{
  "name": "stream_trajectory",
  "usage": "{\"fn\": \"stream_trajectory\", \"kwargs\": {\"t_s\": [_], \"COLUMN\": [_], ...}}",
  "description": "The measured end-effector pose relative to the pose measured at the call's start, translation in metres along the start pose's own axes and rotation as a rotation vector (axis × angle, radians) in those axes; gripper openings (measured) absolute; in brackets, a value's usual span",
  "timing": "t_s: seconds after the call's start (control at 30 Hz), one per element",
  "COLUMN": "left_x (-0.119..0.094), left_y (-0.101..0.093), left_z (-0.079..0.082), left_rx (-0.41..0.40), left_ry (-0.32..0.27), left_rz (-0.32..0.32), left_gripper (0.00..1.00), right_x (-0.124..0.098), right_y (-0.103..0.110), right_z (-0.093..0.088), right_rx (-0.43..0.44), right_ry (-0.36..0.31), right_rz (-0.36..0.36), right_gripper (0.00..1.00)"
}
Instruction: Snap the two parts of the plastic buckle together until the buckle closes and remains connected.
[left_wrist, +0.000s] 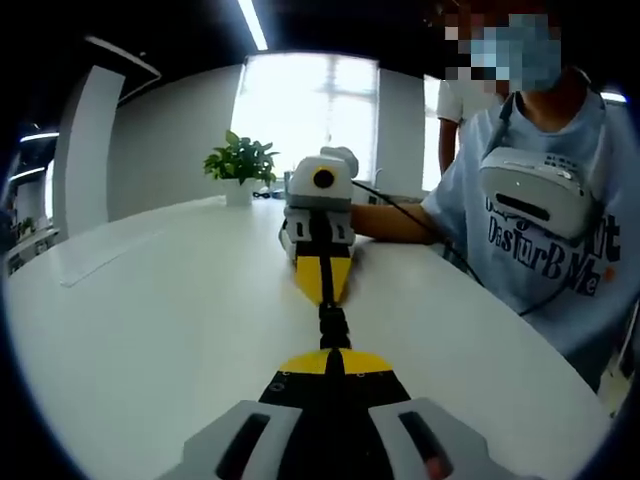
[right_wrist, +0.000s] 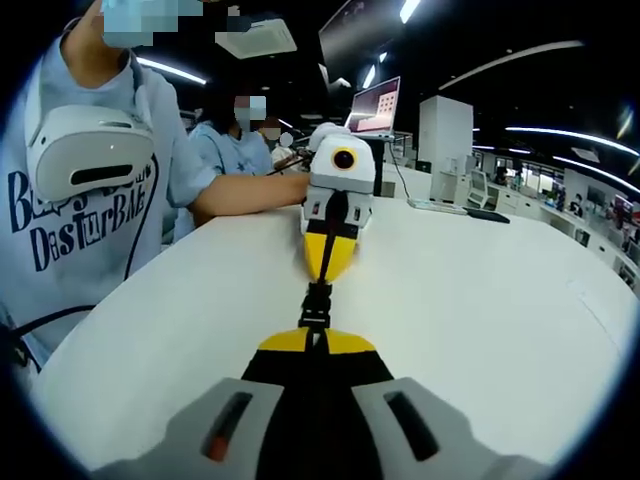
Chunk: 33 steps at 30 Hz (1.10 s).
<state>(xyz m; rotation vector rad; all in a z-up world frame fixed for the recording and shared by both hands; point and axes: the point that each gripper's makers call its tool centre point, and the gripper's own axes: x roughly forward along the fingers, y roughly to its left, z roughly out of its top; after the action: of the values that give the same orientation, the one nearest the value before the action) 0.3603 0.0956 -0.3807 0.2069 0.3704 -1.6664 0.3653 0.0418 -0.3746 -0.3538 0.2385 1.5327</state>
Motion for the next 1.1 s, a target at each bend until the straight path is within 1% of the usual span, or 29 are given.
{"fn": "stream_trajectory", "kwargs": {"t_s": [0.37,0.7,0.77,0.9,1.1], "left_x": [0.003,0.005,0.005,0.004,0.003], "left_y": [0.001,0.004,0.005,0.009,0.01], "left_z": [0.0,0.0,0.0,-0.001,-0.001], "left_rx": [0.016,0.035,0.039,0.035,0.033], "left_ry": [0.002,0.004,0.003,0.003,0.001], "left_rz": [0.007,0.013,0.016,0.027,0.027], "left_gripper": [0.0,0.0,0.0,0.0,0.0], "right_x": [0.001,0.002,0.002,0.001,0.001], "right_y": [0.005,0.003,0.002,0.002,0.002], "right_z": [0.0,-0.001,-0.002,-0.004,-0.005], "right_rx": [-0.007,-0.016,-0.021,-0.022,-0.019], "right_ry": [0.007,0.013,0.013,0.011,0.01], "right_rz": [0.006,0.004,0.002,0.0,-0.002], "right_gripper": [0.03,0.03,0.01,0.01,0.02]}}
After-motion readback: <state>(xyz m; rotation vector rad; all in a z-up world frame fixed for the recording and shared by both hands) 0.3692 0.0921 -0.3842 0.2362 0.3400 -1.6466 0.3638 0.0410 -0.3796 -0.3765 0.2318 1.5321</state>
